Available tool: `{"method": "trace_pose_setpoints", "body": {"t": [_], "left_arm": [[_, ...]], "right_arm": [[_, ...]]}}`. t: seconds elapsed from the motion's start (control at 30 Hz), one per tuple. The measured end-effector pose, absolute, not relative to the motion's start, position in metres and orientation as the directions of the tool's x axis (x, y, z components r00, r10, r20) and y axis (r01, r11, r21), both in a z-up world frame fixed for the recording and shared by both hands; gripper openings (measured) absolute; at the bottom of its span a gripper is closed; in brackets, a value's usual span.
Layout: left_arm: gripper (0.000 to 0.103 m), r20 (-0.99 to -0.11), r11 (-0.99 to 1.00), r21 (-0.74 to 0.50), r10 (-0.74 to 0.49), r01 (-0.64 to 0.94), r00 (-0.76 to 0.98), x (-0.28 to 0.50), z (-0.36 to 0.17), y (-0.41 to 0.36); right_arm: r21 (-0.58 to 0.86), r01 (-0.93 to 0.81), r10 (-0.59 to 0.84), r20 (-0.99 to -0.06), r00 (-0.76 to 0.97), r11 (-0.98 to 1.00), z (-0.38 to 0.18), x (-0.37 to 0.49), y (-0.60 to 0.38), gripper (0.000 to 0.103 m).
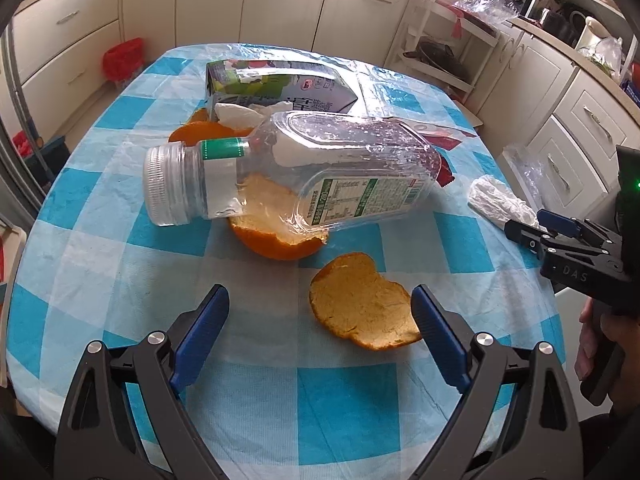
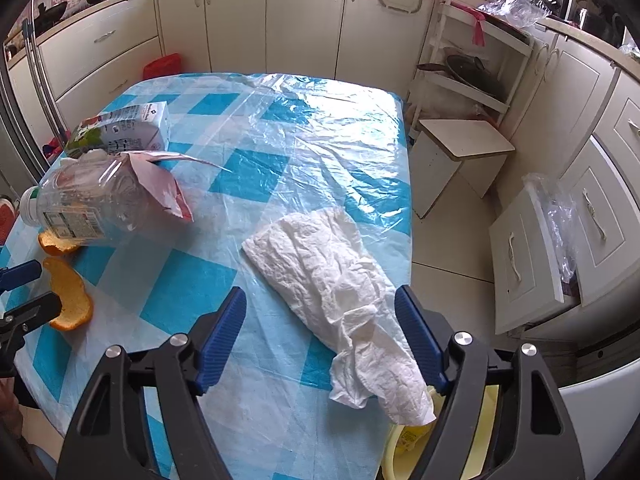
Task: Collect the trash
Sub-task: 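Grasp the orange peel with the left tool while the right tool grasps the white tissue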
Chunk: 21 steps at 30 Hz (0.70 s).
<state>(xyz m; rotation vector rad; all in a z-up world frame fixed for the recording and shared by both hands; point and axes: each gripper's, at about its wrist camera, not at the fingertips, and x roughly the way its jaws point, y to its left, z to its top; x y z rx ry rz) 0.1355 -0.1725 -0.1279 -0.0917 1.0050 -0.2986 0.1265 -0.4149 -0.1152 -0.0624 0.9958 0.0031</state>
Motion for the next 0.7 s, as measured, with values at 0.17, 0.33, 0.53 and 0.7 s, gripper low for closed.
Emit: {"method": "trace_pose_setpoints", "body": {"t": [0.17,0.33,0.53,0.7], "left_arm": [[0.071,-0.808,0.949,-0.222,-0.309,0.225,0.502,0.140,-0.129,-0.178],[0.023,-0.811,0.945,-0.222,-0.315,0.238,0.494,0.145,-0.131,-0.179],[0.007,-0.823,0.935,-0.263,-0.347,0.239,0.450,0.140,-0.131,-0.165],[0.006,-0.837,0.936,-0.264,-0.343,0.233,0.426,0.126,-0.128,-0.149]], "right_arm": [[-0.018,-0.066,0.019,-0.858,0.513,0.998,-0.121,0.130,-0.408,0.047],[0.000,-0.138,0.069,-0.868,0.492,0.990,-0.121,0.131,-0.389,0.016],[0.021,-0.240,0.137,-0.867,0.480,0.971,-0.112,0.122,-0.361,0.014],[0.031,-0.306,0.170,-0.882,0.439,0.951,-0.113,0.106,-0.347,0.015]]}}
